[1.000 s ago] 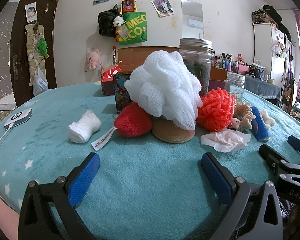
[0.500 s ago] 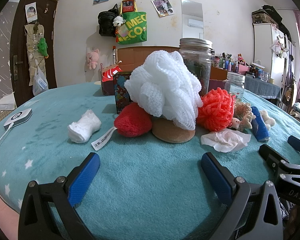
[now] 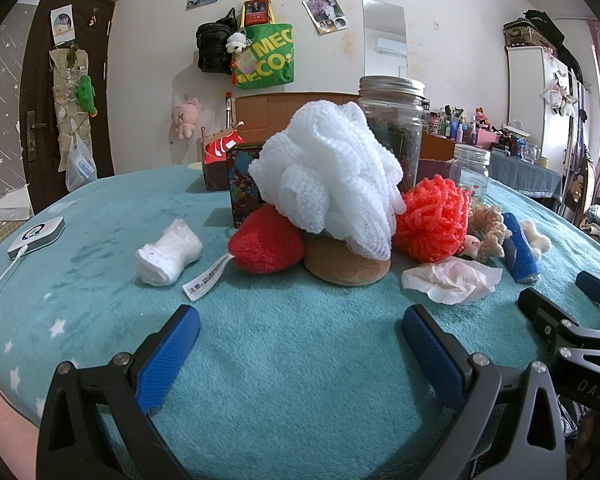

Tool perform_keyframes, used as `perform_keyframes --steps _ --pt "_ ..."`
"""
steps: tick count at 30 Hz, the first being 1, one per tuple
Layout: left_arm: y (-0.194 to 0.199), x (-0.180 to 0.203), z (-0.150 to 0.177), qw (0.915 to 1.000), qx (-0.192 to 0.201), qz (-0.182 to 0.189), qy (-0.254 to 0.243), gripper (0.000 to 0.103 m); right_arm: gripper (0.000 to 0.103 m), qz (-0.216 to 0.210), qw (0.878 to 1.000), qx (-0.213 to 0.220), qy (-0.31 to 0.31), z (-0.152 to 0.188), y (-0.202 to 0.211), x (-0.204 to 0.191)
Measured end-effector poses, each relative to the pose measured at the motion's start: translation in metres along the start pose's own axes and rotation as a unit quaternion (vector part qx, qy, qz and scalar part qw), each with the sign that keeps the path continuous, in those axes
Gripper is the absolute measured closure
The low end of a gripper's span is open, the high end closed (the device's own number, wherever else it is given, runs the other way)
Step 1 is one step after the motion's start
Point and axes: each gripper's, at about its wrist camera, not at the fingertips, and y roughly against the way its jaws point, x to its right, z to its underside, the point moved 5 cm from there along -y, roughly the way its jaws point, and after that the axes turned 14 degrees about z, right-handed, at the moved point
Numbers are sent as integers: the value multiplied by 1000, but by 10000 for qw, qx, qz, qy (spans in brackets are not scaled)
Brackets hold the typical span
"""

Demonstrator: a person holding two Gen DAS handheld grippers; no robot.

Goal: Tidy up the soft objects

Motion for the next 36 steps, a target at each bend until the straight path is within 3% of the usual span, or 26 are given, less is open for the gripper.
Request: perform_keyframes --steps 22,27,36 --pt "1 0 0 10000 -48 72 3 0 0 -19 10000 -6 -7 0 0 0" --pt "0 -6 -8 9998 -80 169 5 0 0 -119 9999 -92 6 -4 2 2" --pt "14 -8 -50 9987 299 405 -116 0 0 -199 9995 100 -204 -36 7 14"
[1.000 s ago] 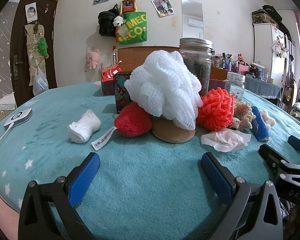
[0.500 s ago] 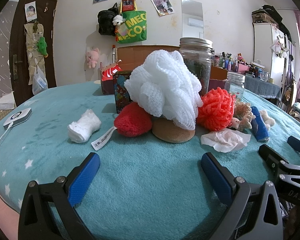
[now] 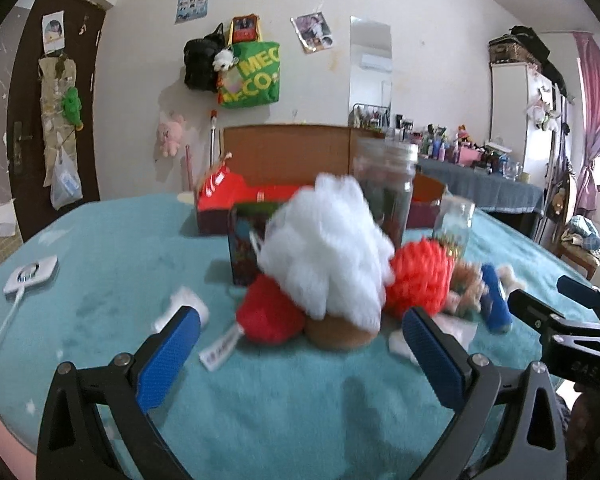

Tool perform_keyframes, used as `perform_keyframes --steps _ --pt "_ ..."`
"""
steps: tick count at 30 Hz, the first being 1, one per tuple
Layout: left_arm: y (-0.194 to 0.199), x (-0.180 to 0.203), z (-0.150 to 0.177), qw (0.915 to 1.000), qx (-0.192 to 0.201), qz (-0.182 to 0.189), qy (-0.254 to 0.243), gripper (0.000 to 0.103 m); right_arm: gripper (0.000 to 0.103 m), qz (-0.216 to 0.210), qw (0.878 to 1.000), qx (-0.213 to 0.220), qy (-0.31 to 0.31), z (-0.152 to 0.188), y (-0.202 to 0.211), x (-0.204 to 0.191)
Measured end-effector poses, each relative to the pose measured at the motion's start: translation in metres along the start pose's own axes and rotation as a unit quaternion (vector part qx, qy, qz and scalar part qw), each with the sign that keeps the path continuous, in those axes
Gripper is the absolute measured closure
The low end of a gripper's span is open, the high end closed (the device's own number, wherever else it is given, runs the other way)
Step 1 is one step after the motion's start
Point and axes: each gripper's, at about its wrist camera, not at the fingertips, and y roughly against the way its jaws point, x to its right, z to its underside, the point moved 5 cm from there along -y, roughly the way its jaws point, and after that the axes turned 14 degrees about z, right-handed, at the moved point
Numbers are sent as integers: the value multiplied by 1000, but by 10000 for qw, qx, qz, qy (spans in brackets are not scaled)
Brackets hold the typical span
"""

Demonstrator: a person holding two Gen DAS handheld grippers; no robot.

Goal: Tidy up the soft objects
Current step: 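Grasp the white mesh puff with the left gripper while the right grasps the blue foam tube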

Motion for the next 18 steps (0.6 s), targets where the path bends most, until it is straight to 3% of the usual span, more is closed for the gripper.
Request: perform_keyframes --steps 13,16,17,18 --pt "-22 -5 -41 9994 -116 218 -247 0 2 -295 9987 -401 -61 -35 -37 -1" --pt "-31 -5 -41 9989 -231 312 -279 0 25 -371 9977 -568 -70 -35 -47 0" --pt "-33 -5 -41 9987 -271 329 -275 4 30 -436 9969 -645 -64 -33 -50 -1" --pt "-36 -4 -40 9985 -317 355 -261 9 42 -510 9962 -706 -72 -31 -51 -2"
